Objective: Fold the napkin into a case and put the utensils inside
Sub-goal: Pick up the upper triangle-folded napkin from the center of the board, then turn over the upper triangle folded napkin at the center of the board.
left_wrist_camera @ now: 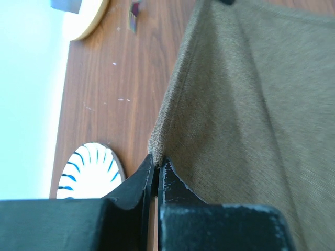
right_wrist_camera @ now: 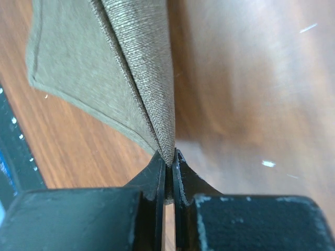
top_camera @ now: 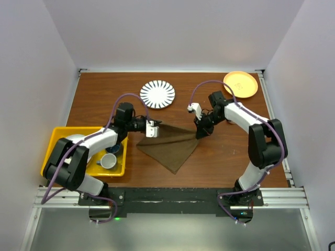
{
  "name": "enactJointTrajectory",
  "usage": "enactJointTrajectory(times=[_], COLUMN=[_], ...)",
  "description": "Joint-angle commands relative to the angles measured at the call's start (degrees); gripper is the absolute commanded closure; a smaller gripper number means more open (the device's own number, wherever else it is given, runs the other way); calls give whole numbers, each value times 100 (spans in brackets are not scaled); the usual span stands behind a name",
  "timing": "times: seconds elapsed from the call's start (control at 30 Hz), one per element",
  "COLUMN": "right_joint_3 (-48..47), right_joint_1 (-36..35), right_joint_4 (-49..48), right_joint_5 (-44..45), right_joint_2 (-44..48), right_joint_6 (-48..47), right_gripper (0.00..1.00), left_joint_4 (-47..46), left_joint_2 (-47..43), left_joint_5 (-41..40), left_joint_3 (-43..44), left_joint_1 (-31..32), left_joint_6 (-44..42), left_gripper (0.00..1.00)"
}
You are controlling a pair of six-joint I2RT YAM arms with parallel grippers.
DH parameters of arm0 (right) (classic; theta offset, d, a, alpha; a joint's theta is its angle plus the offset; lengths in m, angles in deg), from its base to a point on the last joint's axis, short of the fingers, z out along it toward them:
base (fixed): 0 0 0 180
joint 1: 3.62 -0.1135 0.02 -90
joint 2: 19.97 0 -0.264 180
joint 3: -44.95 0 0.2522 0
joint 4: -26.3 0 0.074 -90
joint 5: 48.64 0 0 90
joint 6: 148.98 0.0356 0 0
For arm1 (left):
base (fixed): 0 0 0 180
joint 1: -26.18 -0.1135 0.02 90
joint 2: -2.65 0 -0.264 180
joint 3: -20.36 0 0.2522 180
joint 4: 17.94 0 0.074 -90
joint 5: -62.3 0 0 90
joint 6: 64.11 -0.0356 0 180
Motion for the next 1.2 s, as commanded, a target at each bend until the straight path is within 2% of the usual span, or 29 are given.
enactJointTrajectory(times=[0.0, 0.1, 0.3, 0.37, 0.43, 0.53, 0.57, 0.6, 0.67, 0.7, 0.8, 0.87, 1.0, 1.17], right_joint_3=[-726, -1428, -3002, -3102, -2813, -2032, -1708, -973, -196, 538, 1762, 2152, 2751, 3068], right_joint_1=[48, 48, 4, -5, -14, -136, -189, -312, -514, -776, -1286, -1490, -1824, -2271], right_joint_4=[-218, -359, -552, -736, -1184, -1624, -1808, -2297, -2826, -3229, -3890, -4006, -3946, -3647], right_joint_5=[979, 1568, 2490, 2738, 2975, 3133, 3212, 3265, 3528, 3608, 3758, 3784, 3697, 3617], right_joint_2=[521, 461, 126, 257, 598, 951, 1213, 1346, 1601, 1785, 2137, 2218, 2402, 2587], right_joint_6=[356, 462, 331, 164, -47, -311, -372, -538, -741, -1003, -1312, -1410, -1603, -1779], right_gripper=[100, 100, 100, 100, 100, 100, 100, 100, 100, 100, 100, 100, 100, 100], left_joint_4=[1023, 1429, 631, 595, 656, 822, 832, 823, 1112, 1244, 1473, 2087, 2492, 2757], left_joint_2=[-354, -144, 568, 692, 587, 298, 218, 139, -46, -116, -450, -643, -933, -1031], left_joint_5=[413, 457, 264, 237, 351, 553, 554, 528, 361, 299, 79, 44, 26, -70], left_joint_3=[746, 1282, 2556, 2899, 2910, 2454, 2061, 1839, 1200, 961, 20, -393, -825, -1098], left_joint_1=[-344, -459, -731, -767, -767, -732, -697, -653, -495, -433, -222, -99, 86, 419], left_joint_6=[26, 43, 500, 431, 255, -315, -543, -632, -983, -1455, -2020, -2511, -2663, -2672], left_gripper=[100, 100, 100, 100, 100, 100, 100, 100, 100, 100, 100, 100, 100, 100])
